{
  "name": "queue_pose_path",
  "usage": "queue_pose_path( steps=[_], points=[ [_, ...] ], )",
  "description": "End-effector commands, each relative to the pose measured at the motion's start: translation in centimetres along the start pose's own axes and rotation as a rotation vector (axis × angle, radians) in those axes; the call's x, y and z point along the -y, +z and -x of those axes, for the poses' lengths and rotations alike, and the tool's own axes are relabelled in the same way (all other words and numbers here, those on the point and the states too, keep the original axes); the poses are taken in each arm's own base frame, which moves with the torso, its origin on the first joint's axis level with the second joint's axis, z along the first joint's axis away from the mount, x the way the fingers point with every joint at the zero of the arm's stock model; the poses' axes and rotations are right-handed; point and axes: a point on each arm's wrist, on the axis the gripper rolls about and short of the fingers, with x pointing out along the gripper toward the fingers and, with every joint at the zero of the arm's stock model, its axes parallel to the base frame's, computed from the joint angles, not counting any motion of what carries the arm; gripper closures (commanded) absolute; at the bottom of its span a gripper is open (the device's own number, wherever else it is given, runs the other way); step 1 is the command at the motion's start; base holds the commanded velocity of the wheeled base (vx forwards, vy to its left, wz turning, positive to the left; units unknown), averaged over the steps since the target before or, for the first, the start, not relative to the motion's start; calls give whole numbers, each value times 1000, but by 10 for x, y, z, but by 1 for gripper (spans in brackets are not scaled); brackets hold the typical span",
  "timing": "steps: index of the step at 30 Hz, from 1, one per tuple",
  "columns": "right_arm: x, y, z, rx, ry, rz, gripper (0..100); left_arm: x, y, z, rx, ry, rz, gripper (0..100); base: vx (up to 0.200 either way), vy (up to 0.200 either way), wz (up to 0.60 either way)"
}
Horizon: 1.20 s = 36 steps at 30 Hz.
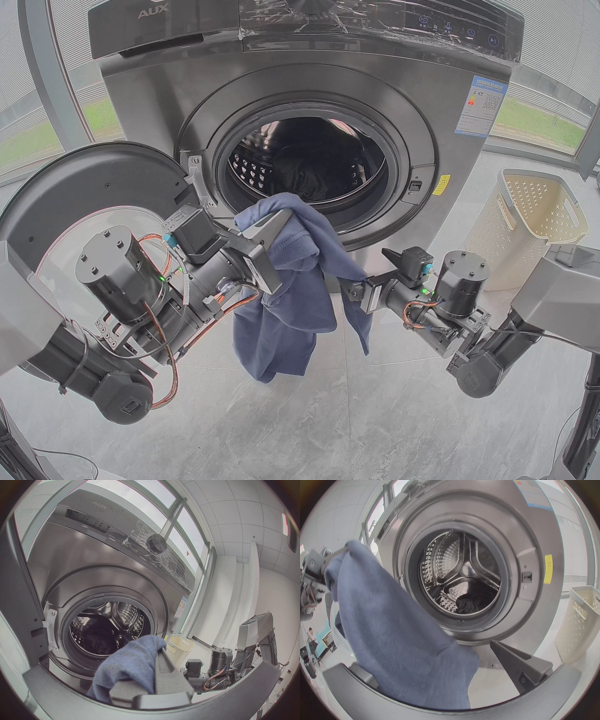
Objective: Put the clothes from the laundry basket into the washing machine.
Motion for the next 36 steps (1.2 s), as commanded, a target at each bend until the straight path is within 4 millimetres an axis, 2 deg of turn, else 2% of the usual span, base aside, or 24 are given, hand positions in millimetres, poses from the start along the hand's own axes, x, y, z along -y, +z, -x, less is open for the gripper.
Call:
queue_pose_path(
  steps=[1,9,12,17,23,28,32,34,36],
  points=[
    [7,25,8,57,-12,1,0,0,2,0,5,1,-1,100,0,0,0],
    [2,26,5,53,0,-1,0,1,4,0,12,-3,-1,100,0,0,0],
    [-2,8,-9,31,6,0,0,3,9,2,25,-10,-2,100,0,0,0],
    [-6,-3,-25,34,12,1,0,4,8,2,22,-14,1,100,0,0,0],
    [-13,-8,-25,25,33,0,0,2,9,2,24,-8,0,100,0,0,0],
    [-27,-1,-24,44,67,-5,0,1,4,2,10,-5,1,100,0,0,0],
    [-30,5,-23,58,75,-8,0,1,3,2,6,-3,1,100,0,0,0],
    [-35,21,-17,95,90,-14,0,1,3,2,4,-2,1,100,0,0,0],
    [-35,23,-17,99,90,-15,0,1,3,2,4,-2,1,100,0,0,0]
  ],
)
